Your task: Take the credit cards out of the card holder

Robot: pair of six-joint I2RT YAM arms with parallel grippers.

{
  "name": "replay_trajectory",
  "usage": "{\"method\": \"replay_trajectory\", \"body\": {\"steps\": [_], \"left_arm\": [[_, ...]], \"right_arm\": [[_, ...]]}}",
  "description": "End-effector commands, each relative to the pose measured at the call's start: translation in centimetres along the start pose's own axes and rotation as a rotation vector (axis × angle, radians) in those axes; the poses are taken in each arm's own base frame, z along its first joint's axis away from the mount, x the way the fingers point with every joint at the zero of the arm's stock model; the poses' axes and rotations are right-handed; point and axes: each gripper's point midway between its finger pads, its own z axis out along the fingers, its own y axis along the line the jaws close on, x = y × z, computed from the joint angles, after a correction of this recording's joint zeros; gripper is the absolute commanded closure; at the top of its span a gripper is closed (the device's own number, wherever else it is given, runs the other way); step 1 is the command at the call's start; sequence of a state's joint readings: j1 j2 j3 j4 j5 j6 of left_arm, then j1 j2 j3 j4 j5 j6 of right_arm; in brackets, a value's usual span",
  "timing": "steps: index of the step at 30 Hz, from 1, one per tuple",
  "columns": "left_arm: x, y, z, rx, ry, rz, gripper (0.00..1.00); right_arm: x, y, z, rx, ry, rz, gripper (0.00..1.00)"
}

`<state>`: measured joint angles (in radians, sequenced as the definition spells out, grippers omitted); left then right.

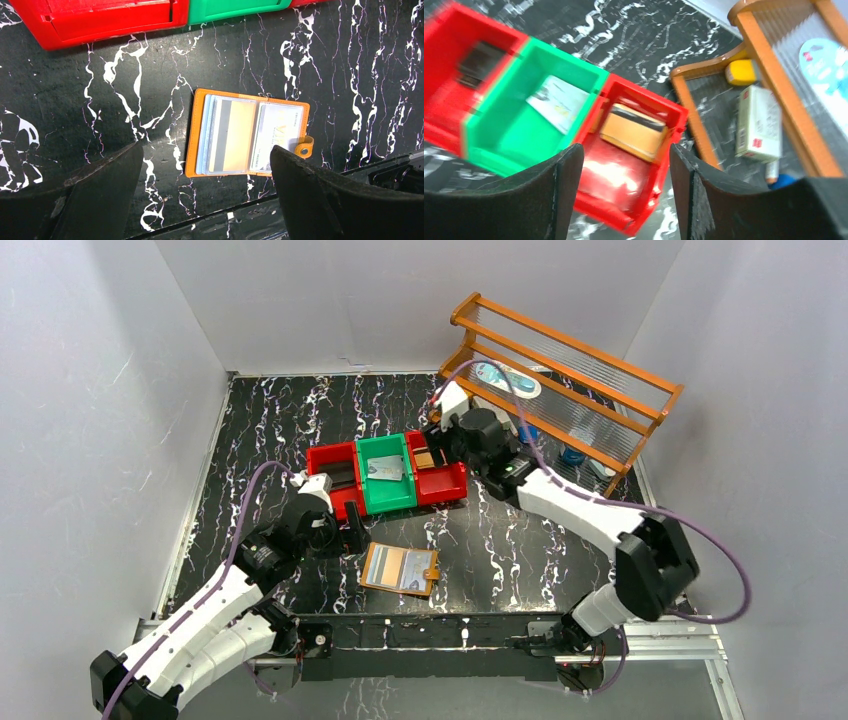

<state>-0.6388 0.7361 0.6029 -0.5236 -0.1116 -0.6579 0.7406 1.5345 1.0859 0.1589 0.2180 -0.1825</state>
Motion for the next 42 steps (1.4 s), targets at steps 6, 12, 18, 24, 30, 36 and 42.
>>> {"method": "replay_trajectory", "body": {"steps": [6,12,18,24,30,36,42], "left_arm": [[-0.4,-0.6,0.0,0.02,-0.002,0.003,0.02],[0.0,-1.1,0.3,0.042,0.021,0.0,0.02],[0.4,-1.2,0.6,0.048,0.034,-0.001,0.02],[0.5,-2.0,0.7,0.089,0.051,0.005,0.02],[0.9,-3.0,0.8,0.145,0.074,0.009,0.02],[1.7,-4.2,1.2,0.215,0.115,0.017,0.02],[3.0,-6.9,1.2,0.374,0.206,0.042,0.09]], "right_arm": [[6.2,10.2,-6.9,-0.298,0.403,0.841,0.34],[8.5,15.1,-9.6,-0.309,0.464,0.943,0.46],[9.5,18.2,-11.1,-0.3,0.511,0.925,0.53],[13.6,19.7,-11.3,-0.207,0.644,0.875,0.53],[15.7,18.5,-11.6,-0.118,0.682,0.836,0.54],[17.1,18.1,-12.0,-0.085,0.703,0.821,0.54],[17.9,19.4,-11.0,-0.13,0.699,0.86,0.61]]}}
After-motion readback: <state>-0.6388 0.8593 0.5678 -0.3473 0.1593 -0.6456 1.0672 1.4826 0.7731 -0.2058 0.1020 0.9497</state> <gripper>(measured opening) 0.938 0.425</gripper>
